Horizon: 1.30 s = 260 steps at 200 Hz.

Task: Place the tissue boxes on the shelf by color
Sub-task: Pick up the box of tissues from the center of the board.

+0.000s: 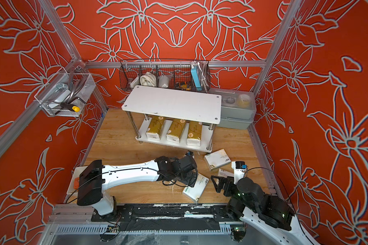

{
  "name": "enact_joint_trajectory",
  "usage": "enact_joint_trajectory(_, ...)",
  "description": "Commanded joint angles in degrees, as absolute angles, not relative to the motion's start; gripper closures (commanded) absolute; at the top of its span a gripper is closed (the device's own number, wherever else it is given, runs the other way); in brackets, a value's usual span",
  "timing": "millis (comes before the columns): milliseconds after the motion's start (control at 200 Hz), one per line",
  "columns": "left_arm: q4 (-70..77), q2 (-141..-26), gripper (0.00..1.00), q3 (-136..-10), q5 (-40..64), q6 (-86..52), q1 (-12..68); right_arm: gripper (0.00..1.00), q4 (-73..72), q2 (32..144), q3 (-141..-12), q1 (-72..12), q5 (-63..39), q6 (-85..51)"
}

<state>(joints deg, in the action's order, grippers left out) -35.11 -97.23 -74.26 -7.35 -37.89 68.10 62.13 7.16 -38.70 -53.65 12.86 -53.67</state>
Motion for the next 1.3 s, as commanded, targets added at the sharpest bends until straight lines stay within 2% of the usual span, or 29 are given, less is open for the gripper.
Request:
enact_joint_trajectory(0, -37.2, -95.1, 0.01, -73.8, -5.9, -39.4, 71.0, 0.01, 65.1, 6.7, -40.1, -53.9, 15.8, -55.9)
enact_joint_trajectory(505, -38.9, -102.8, 0.01, -79.1, -11.4, -43.1, 79.0, 0.01, 71.7, 5.1, -44.7, -53.9, 20.6, -61.4)
enact_joint_trajectory(831, -43.4, -110.1, 0.01, -85.5, -18.1, -45.4, 79.3, 0.01, 72.8, 3.4, -46.3, -53.9, 19.3, -59.9)
enact_joint_trajectory(1296, -43.4, -115.3, 0.01, -85.4, -17.0, -46.5, 79.0, 0.01, 72.2, 4.4, -47.1, -53.9, 19.6, -58.6)
